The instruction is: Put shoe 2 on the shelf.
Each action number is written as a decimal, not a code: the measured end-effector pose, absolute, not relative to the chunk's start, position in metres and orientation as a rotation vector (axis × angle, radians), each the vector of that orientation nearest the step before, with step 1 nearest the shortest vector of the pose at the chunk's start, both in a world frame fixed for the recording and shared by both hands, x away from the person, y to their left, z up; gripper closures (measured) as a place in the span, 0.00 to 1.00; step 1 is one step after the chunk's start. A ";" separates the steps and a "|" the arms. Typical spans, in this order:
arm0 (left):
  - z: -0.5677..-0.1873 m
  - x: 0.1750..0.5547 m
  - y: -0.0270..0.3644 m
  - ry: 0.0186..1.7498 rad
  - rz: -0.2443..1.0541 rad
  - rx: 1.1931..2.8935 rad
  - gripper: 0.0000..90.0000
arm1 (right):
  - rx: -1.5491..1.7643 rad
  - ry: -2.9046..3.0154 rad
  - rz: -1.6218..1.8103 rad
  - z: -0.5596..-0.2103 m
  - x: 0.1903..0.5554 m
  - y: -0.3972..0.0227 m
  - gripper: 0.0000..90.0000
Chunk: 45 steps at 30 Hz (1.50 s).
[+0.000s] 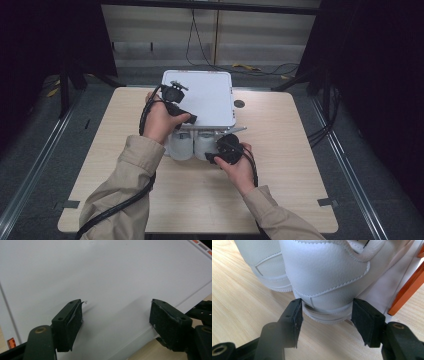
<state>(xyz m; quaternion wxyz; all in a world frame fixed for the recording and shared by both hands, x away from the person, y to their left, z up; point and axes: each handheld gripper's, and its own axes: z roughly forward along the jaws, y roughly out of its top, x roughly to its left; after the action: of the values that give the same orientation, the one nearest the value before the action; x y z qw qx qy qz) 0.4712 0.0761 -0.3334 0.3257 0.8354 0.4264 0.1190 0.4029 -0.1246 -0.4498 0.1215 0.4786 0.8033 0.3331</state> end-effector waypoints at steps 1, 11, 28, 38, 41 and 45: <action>-0.333 0.471 0.076 1.118 0.313 2.189 0.29 | 1.396 2.347 0.974 -0.450 0.403 -0.125 0.47; -0.330 0.473 0.079 1.139 0.281 2.194 0.30 | 1.331 2.417 0.940 -0.447 0.389 -0.134 0.33; -0.315 0.430 0.142 1.141 0.267 2.194 0.23 | 1.288 2.436 0.938 -0.426 0.362 -0.190 0.19; -0.348 0.410 0.172 1.180 0.211 2.181 0.23 | 1.273 2.467 0.924 -0.430 0.356 -0.206 0.17; -0.359 0.406 0.176 1.195 0.202 2.180 0.23 | 1.283 2.462 0.925 -0.433 0.355 -0.211 0.17; -0.372 0.401 0.182 1.203 0.189 2.182 0.23 | 1.272 2.470 0.920 -0.437 0.353 -0.216 0.17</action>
<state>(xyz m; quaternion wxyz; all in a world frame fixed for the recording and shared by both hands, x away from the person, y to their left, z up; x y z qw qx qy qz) 0.4009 0.1823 -0.3725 0.3160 0.8284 0.4569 0.0718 0.3533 -0.2164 -0.4375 0.1071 0.4322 0.8391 0.3124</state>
